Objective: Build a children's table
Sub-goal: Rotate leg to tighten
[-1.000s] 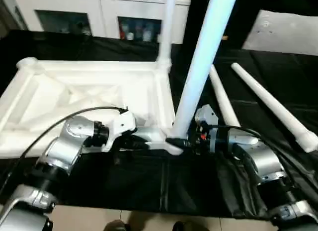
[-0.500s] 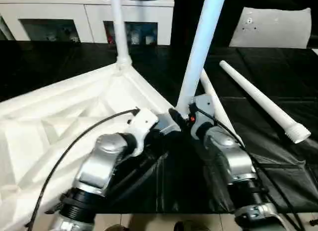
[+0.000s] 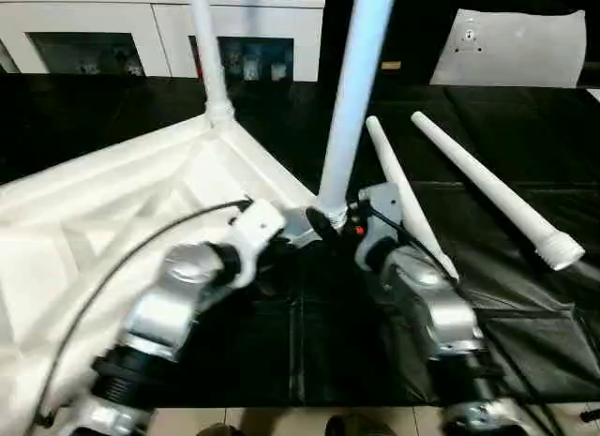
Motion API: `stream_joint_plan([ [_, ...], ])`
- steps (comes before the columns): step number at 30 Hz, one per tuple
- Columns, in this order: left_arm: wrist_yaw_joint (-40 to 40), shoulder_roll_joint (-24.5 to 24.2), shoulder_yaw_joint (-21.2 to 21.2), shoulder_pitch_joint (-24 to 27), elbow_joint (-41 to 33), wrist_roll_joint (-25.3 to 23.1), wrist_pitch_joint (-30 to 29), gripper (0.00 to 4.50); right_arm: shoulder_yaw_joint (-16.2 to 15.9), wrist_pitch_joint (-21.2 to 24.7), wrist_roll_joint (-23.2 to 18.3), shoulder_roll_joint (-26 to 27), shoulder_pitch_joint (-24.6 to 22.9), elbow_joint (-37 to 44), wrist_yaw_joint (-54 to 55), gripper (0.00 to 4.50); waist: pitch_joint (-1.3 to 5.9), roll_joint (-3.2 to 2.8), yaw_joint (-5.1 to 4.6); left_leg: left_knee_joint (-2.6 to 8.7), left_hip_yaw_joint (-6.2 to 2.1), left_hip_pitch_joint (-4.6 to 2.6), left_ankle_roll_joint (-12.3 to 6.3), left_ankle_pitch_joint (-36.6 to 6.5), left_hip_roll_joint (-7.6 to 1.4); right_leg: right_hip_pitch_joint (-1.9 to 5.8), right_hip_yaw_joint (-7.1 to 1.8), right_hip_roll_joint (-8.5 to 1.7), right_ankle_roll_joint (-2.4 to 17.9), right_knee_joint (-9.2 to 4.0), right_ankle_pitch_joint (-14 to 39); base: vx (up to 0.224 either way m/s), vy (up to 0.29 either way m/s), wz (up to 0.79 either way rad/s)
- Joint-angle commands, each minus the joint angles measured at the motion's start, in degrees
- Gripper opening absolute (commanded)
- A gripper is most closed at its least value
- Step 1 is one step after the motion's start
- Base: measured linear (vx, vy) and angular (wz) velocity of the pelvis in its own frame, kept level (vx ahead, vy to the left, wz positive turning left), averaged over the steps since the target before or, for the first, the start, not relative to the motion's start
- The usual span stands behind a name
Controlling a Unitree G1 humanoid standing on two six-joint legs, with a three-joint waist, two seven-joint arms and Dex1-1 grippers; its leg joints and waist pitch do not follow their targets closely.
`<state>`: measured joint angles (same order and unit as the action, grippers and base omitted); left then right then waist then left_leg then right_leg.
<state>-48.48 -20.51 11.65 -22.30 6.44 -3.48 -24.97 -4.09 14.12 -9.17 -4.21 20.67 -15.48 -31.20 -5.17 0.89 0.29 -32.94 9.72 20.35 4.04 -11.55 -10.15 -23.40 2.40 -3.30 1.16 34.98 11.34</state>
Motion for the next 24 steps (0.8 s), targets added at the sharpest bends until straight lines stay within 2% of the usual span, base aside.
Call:
stream_joint_plan([
  [1, -4.0, -0.9, -0.3, -0.5, 1.4, 1.9, 4.1, 0.00, -0.4, -0.7, -0.7, -1.6, 0.1, 2.1, -3.8, 4.44, 3.54, 0.20, 0.40, 3.23, -0.51, 0.29, -5.53, -3.9, -2.31, 3.14, -2.89, -4.07, 11.9, -3.98, 6.1, 0.000, 0.000, 0.00],
  [2, -5.0, -1.7, 0.0, -0.7, 1.9, 1.9, 5.1, 0.00, -0.3, -0.7, -0.9, -2.6, 0.2, 2.2, -5.0, 4.44, 3.64, 0.18, 0.35, 3.16, -0.48, 0.28, -5.71, -2.9, -2.46, 3.18, -2.95, -4.15, 12.5, -3.69, 4.1, 0.000, 0.000, 0.00],
  [4, -8.9, -4.2, 0.9, -1.2, 3.6, 2.2, 7.3, 0.00, -0.1, -1.3, -1.1, -6.1, 0.7, 2.3, -8.8, 4.44, 3.87, 0.26, 0.43, 2.87, -0.44, 0.28, -7.29, -0.4, -2.37, 3.40, -2.86, -4.08, 14.5, -3.00, -1.7, 0.000, 0.000, 0.00],
  [5, -13.1, -5.9, 1.7, -1.6, 5.2, 3.5, 10.3, 0.00, -0.2, -1.7, -1.4, -8.5, 1.0, 2.5, -12.1, 4.44, 3.89, 0.29, 0.45, 2.75, -0.38, 0.33, -7.91, 0.3, -2.36, 3.44, -2.84, -4.09, 15.3, -2.81, -3.3, 0.000, 0.000, 0.00],
  [6, -14.7, -6.4, 1.9, -1.8, 5.8, 4.1, 10.9, 0.00, -0.5, -1.6, -1.5, -9.6, 1.2, 2.6, -13.7, 4.44, 3.78, 0.48, 0.51, 2.72, -0.36, 0.36, -8.33, -0.1, -2.18, 3.43, -2.75, -3.97, 15.4, -2.97, -2.9, 0.000, 0.000, 0.00],
  [8, -16.9, -7.1, 2.1, -2.2, 6.7, 4.7, 12.1, 0.00, -1.0, -1.3, -1.8, -10.9, 1.4, 2.8, -15.9, 4.44, 3.71, 0.35, 0.69, 2.70, -0.26, 0.19, -8.46, -0.7, -2.42, 3.34, -2.83, -4.17, 16.0, -2.91, -2.3, 0.000, 0.000, 0.00],
  [11, -21.0, -8.0, 2.7, -2.8, 8.5, 5.8, 14.5, 0.00, -2.0, -0.8, -2.5, -13.2, 2.1, 2.4, -20.2, 4.44, 3.50, 0.51, 1.03, 2.86, -0.25, 0.07, -7.78, -2.9, -2.70, 3.31, -2.86, -4.44, 15.9, -3.24, 1.9, 0.000, 0.000, 0.00],
  [13, -24.3, -8.6, 3.5, -3.8, 10.0, 6.3, 15.6, 0.00, -3.5, -1.2, -2.4, -14.7, 3.0, 1.8, -23.5, 4.44, 3.58, 0.30, 1.45, 2.79, -0.22, -0.21, -7.41, -2.6, -2.70, 3.13, -2.81, -4.30, 16.1, -3.21, 2.2, 0.000, 0.000, 0.00],
  [18, -30.6, -10.1, 6.0, -5.8, 13.3, 6.4, 19.2, 0.00, -6.9, -1.1, -3.5, -17.1, 4.5, 1.2, -32.5, 4.44, 3.51, 0.37, 2.22, 2.77, -0.20, -0.20, -7.05, -3.5, -2.87, 3.17, -2.89, -4.46, 16.3, -2.96, 1.9, 0.000, 0.000, 0.00],
  [20, -32.3, -10.4, 6.7, -6.6, 14.5, 6.3, 20.9, 0.00, -7.7, -1.8, -3.4, -17.4, 5.1, 0.4, -34.4, 4.10, 3.45, 0.41, 2.49, 2.86, -0.22, -0.22, -6.37, -3.9, -3.01, 3.16, -2.89, -4.59, 16.1, -3.07, 3.1, 0.000, 0.000, 0.00],
  [24, -34.2, -10.9, 7.6, -8.1, 16.8, 5.0, 23.1, 0.00, -9.8, -2.1, -2.1, -18.2, 6.4, -1.9, -37.9, 4.07, 3.57, 0.47, 2.98, 2.83, -0.20, -0.16, -5.48, -3.9, -2.94, 3.26, -2.82, -4.58, 16.0, -2.94, 3.0, 0.000, 0.000, 0.00],
])
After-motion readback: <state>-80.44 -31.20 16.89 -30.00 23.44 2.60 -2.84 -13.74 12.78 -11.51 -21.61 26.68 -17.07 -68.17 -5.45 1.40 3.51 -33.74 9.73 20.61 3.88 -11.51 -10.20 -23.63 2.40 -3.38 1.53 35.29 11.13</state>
